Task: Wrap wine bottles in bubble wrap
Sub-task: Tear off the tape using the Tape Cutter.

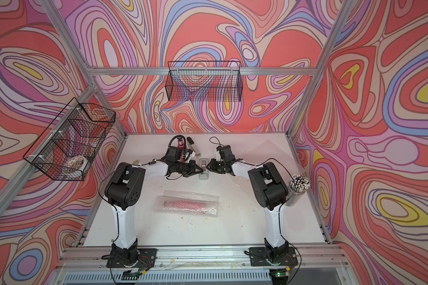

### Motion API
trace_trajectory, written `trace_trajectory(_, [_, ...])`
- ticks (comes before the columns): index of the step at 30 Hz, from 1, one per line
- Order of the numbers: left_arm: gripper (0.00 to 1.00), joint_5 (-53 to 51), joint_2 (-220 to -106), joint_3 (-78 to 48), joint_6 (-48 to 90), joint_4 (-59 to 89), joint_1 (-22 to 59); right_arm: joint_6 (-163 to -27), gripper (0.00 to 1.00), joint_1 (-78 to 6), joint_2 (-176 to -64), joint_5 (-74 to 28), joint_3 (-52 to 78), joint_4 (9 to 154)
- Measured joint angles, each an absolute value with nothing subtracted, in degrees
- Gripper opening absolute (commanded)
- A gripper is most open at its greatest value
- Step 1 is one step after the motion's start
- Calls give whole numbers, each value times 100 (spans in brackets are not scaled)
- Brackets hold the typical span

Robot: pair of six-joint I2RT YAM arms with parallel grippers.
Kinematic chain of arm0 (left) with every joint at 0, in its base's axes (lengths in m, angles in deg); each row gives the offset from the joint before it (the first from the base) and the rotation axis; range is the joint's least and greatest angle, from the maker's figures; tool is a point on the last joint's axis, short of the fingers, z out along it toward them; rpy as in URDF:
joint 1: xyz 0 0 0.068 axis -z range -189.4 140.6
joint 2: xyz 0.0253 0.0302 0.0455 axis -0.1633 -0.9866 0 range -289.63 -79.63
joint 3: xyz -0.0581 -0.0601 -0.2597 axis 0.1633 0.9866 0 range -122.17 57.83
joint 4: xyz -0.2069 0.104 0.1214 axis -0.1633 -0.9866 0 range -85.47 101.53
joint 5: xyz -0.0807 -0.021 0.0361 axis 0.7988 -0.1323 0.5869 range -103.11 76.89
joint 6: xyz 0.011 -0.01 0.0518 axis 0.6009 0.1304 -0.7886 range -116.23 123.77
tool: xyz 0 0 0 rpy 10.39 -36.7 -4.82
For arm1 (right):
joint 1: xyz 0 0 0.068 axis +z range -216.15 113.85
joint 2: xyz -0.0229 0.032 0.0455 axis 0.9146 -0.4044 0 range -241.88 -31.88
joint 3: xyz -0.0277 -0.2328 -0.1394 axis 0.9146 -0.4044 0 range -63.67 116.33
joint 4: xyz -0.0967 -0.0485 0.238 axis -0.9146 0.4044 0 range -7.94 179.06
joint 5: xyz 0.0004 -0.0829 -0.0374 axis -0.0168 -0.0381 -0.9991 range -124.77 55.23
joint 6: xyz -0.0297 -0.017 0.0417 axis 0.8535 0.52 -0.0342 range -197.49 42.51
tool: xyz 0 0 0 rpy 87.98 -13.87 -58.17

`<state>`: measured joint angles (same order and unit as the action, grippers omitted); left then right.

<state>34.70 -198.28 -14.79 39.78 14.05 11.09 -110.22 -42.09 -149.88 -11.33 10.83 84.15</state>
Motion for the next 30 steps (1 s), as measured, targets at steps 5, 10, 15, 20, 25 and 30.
trace_trajectory(5, [0,3508,-19826,-1479,3991,1405,1105,-11013,24,-4207,-14988,-1144,1083,8415])
trace_trajectory(10, [0,3580,-19824,-1479,4070,1427,1100,-11011,23,-4196,-14988,-1170,1083,8415])
trace_trajectory(15, [0,3630,-19808,-1479,4168,1443,1100,-11011,23,-4183,-14988,-1192,1083,8408])
trace_trajectory(20, [0,3665,-19714,-1465,4197,1423,1105,-11011,23,-4170,-14988,-1223,1083,8397])
trace_trajectory(25, [0,3811,-19432,-1280,4197,1421,1131,-11013,23,-4170,-14988,-1229,1083,8395])
trace_trajectory(30, [0,3899,-19096,-1031,4194,1440,1183,-11015,23,-4168,-14988,-1234,1083,8395])
